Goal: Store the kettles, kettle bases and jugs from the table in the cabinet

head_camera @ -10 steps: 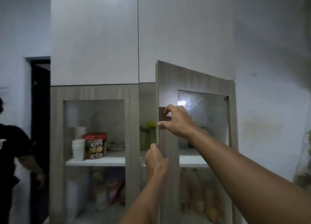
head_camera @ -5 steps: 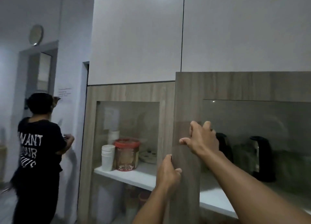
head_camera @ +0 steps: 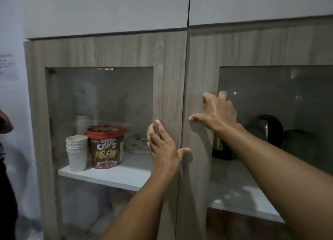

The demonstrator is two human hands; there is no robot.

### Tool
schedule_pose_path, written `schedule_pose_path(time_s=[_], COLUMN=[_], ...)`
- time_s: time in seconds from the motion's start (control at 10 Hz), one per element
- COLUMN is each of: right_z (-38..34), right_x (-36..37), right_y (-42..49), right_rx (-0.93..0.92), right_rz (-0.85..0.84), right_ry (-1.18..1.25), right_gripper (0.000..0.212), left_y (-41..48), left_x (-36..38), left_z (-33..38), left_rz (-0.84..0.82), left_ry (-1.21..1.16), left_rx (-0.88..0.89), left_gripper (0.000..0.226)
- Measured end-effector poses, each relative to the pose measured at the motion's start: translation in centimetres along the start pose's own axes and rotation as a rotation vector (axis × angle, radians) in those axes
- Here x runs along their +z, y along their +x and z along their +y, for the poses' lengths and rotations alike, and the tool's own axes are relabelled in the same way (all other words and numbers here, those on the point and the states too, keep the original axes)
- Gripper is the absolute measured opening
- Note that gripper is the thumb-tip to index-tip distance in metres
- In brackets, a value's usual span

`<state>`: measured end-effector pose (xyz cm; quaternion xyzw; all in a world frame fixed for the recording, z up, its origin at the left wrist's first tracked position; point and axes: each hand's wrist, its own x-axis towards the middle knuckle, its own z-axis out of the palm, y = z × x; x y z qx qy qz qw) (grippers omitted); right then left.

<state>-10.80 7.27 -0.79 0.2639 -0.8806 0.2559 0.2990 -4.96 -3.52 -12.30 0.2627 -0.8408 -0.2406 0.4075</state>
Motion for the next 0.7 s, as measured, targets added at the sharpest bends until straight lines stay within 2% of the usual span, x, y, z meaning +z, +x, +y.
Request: schedule_pose_path(time_s=[0.1,0.3,0.5,0.7], right_z=[0.1,-0.5,0.5,0.5], right_x=[0.3,0.5,-0.8,-2.4], right_y=[-0.1,-1.7,-4.4,-10.5], right_rx=[-0.009,-0.010,-0.025,-0.027], right_rz=[0.031,0.018,-0.168,-0.403], right_ry=[-0.013,-0.063,-0.013,-0.053], right_gripper=[0.056,0.062,0.070,0.089], left_y=[-0.1,-1.2,-2.0,-7.0], left_x=[0.1,-0.4,-1.2,-4.1], left_z=[-0.7,1.0,0.5,0.9], left_rz=[-0.006,-0.130,-0.276,-0.448], left_ry=[-0.005,0.013,0.079,0.092], left_rx=[0.044,0.000,0.037,0.067], left_gripper=[0.131,0.120,0.115,0.100])
